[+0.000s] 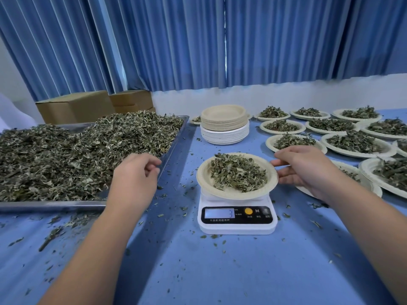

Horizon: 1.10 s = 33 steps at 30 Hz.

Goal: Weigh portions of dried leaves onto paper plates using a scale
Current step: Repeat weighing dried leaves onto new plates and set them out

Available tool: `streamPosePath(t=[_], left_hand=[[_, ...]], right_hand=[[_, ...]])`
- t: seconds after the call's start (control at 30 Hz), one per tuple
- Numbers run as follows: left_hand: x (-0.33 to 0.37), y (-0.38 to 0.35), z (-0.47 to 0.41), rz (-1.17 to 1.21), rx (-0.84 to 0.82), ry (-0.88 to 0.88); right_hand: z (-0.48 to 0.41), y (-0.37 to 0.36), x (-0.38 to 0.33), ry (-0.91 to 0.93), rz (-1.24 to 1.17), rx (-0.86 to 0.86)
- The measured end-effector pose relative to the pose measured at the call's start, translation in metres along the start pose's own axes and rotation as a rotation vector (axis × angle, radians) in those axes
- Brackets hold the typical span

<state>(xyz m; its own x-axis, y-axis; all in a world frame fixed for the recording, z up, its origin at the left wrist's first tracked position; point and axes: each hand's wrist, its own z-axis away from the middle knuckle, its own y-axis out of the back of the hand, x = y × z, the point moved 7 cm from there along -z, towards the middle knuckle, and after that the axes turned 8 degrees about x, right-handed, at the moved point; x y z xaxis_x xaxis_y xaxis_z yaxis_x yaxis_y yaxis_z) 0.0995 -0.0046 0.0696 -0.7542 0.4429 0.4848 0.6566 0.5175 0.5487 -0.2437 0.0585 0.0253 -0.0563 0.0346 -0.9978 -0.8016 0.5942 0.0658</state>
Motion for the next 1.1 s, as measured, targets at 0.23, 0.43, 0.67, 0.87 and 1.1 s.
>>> streamPosePath(t=[0.23,0.43,0.67,0.87,1.1], left_hand=[[0.027,-0.016,0.014,0.144,-0.045,-0.104],[0.030,-0.030,0.019,0.282,-0.087,0.025],[0.032,-0.044,0.005,0.393,-0.102,0.167],[0.023,-0.069,0.023,0.315,-0.285,0.286],[0.009,-0.079,0.039,0.519,-0.462,0.566]], right_hand=[[-0.003,0.005,0.000,0.045,0.090,0.061],[-0.004,0.005,-0.001,0.072,0.119,0.063],[-0.004,0.001,-0.003,0.089,0.152,0.052],[-0.003,-0.001,0.001,0.034,0.175,0.033],[0.004,0.003,-0.002,0.074,0.306,0.098]])
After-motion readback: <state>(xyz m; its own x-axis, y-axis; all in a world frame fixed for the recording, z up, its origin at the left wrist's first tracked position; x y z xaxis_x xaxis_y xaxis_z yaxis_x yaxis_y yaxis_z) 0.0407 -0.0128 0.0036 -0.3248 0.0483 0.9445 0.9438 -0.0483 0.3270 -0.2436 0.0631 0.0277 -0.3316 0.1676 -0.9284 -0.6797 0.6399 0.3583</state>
